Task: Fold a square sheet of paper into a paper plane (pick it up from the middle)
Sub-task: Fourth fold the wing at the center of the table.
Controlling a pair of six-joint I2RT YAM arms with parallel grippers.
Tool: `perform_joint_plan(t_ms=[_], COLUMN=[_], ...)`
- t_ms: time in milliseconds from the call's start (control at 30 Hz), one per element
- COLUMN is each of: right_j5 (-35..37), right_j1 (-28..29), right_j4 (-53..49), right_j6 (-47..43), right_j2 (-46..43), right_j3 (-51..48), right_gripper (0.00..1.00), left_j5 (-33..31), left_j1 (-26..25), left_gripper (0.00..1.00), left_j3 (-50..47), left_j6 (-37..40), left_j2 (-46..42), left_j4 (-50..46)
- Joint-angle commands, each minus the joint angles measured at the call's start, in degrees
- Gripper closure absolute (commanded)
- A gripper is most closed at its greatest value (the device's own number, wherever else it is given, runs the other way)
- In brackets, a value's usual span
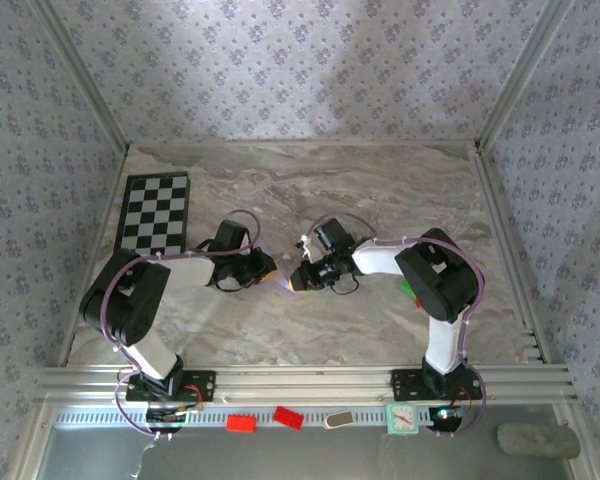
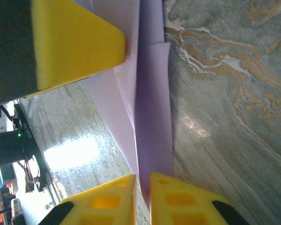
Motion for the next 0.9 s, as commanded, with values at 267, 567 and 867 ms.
perform_joint_plan(t_ms=[267,567,867], right_j5=[2.9,3.1,5.5], right_j1=[0.6,0.6,1.6], right_j4=[-3.9,-3.0,-5.1], right_j6=[-1.7,-1.8,-4.2], right_j2=[1.9,-2.2,0.1], right_j3=[0.5,1.1,5.5], right_gripper=[0.87,0.81,0.78], left_j5=[1.0,1.1,0.9], left_j1=[-0.3,-0.4,-0.3], left_gripper=[0.82,0.82,0.82], left_j3=[1.2,1.3,0.6], left_j6=[0.6,0.7,0.6], left_j2=[0.1,-0.1,-2.6], left_j4=[0.9,0.8,0.2])
